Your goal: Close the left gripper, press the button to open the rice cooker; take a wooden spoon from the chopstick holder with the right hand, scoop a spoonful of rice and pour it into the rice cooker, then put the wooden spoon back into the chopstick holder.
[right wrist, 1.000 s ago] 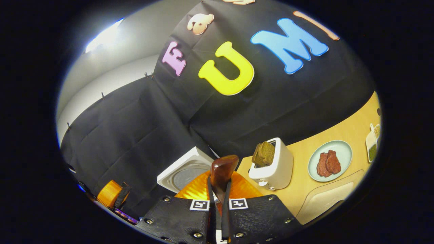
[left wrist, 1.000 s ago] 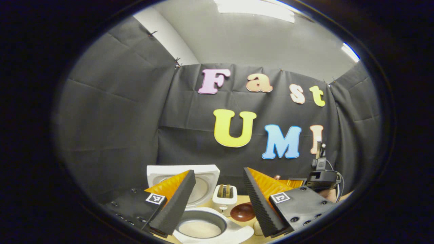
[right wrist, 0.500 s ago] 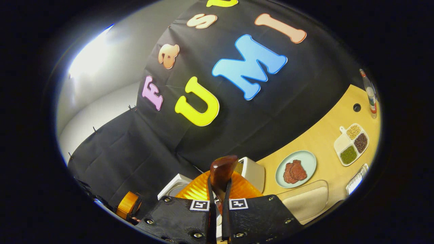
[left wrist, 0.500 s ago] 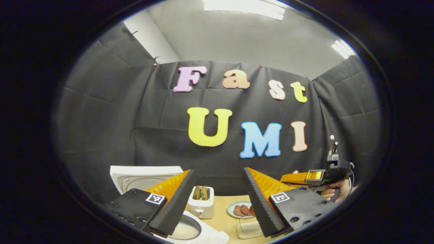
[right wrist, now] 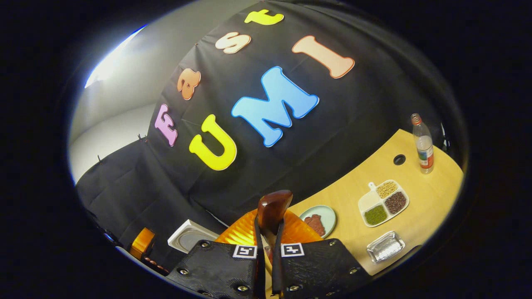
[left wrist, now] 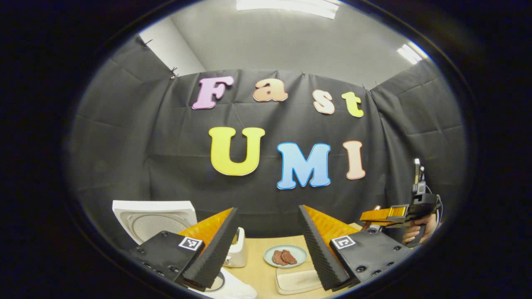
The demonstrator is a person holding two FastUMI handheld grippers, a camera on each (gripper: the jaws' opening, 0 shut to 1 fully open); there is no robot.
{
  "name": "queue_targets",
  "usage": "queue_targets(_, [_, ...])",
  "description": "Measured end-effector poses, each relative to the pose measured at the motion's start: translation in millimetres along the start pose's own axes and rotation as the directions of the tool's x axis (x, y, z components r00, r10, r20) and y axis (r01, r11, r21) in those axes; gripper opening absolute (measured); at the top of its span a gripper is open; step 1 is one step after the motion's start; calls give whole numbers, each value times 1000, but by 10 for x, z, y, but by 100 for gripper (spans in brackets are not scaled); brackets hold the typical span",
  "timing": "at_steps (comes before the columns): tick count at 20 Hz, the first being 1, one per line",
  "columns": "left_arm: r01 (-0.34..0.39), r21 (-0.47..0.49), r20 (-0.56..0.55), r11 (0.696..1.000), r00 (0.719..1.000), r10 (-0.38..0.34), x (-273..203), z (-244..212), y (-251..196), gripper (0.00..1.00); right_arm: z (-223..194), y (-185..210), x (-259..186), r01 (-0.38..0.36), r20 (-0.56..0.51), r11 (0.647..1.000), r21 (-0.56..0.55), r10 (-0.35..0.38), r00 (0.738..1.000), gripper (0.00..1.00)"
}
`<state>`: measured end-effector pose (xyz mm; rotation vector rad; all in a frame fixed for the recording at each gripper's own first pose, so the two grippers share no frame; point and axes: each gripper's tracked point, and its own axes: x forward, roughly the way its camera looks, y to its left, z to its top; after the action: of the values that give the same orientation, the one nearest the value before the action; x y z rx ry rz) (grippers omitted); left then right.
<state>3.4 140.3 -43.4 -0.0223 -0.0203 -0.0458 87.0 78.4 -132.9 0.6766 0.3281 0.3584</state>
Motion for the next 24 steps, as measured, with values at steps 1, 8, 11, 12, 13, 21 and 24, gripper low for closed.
queue_targets(1, [6, -1, 0, 1000, 1000, -6, -5, 12, -62, 97, 40, -107, -57, 21, 11, 1000, -6, -21, 1000, 6])
queue_targets(8, [42, 5, -21, 999, 999, -42, 113, -25, -355, 97, 135, -801, -324, 189, 48, 979, -74, -186, 981, 7])
queue_targets(11, [48, 19, -31, 999, 998, -48, 117, -28, -432, 97, 54, -1025, -362, 255, 46, 961, -110, -252, 967, 6])
queue_targets(12, [47, 23, -36, 999, 998, -46, 118, -49, -435, 97, 20, -1112, -372, 279, 48, 952, -128, -275, 960, 6])
queue_targets(13, [45, 26, -40, 999, 998, -44, 105, -44, -447, 97, -4, -1193, -366, 303, 50, 941, -151, -299, 953, 7])
queue_targets(21, [-16, 49, -70, 999, 997, 19, -51, -81, -345, 98, -344, -1613, -202, 375, 16, 872, -315, -390, 921, 7])
queue_targets(24, [-39, 60, -84, 997, 995, 44, -126, -112, -303, 96, -470, -1727, -113, 392, -7, 869, -301, -413, 911, 6])
